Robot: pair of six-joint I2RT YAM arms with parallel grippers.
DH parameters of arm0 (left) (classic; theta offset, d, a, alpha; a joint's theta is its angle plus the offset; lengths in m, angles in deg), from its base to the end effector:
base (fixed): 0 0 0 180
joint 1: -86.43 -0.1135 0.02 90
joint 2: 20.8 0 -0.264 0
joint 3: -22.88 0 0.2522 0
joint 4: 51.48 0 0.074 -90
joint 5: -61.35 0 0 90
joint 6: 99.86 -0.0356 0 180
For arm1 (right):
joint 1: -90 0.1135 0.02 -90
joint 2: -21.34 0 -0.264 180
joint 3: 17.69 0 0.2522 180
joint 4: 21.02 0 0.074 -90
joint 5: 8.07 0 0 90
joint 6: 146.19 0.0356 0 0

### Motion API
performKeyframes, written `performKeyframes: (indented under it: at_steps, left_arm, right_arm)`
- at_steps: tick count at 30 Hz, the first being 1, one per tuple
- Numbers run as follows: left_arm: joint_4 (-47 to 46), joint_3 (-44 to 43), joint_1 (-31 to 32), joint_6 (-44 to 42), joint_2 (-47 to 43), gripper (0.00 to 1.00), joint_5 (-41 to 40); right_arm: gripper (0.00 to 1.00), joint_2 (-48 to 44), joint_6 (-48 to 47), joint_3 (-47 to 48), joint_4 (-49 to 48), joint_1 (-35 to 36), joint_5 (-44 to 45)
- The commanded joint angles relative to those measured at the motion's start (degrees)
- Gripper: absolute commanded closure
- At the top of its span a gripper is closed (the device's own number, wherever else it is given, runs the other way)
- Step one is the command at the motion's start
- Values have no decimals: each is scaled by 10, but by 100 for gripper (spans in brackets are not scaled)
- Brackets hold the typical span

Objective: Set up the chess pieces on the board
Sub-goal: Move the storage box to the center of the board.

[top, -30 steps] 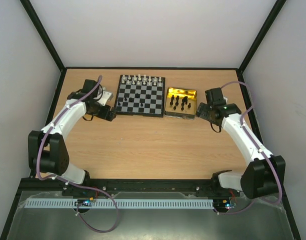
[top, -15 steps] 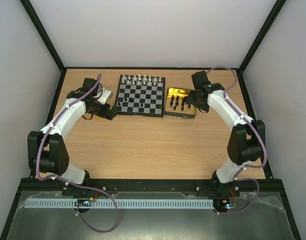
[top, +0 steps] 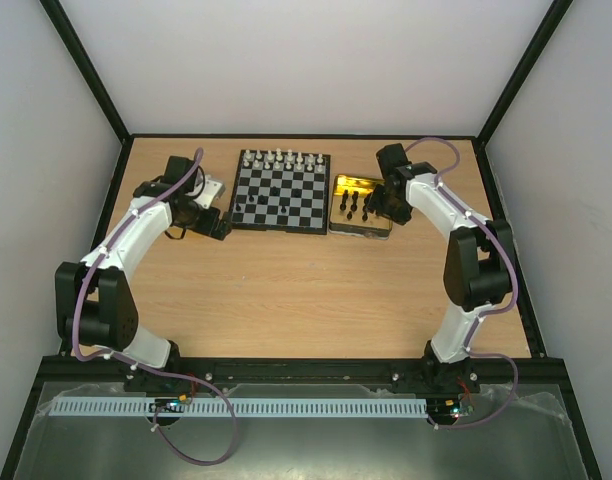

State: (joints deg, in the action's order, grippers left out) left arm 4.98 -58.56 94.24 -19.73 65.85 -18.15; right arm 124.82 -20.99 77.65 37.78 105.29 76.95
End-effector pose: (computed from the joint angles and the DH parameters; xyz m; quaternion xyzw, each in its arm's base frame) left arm 0.3037 -0.0482 0.2582 0.1705 0.9506 -0.0843 0.2452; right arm 0.3600 0.1016 0.2338 0.1607 0.9657 0.1237 0.1625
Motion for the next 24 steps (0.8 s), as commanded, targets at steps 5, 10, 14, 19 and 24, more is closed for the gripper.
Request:
performKeyframes:
  at_steps: [5, 10, 14, 19, 24]
  left_arm:
    - [-2, 9, -2, 5, -4, 0, 3]
    - [-2, 10, -2, 6, -5, 0, 3]
    - [-2, 13, -2, 5, -5, 0, 1]
    - [-5, 21, -2, 7, -6, 0, 0]
    - [-4, 22, -2, 6, -7, 0, -4]
  right_arm:
    - [42, -24, 9, -36, 24, -4, -14]
    - [41, -24, 9, -48, 18, -8, -2]
    - [41, -8, 5, -39, 24, -15, 6]
    - [41, 10, 4, -38, 12, -30, -2]
    - [42, 23, 0, -46, 3, -39, -5]
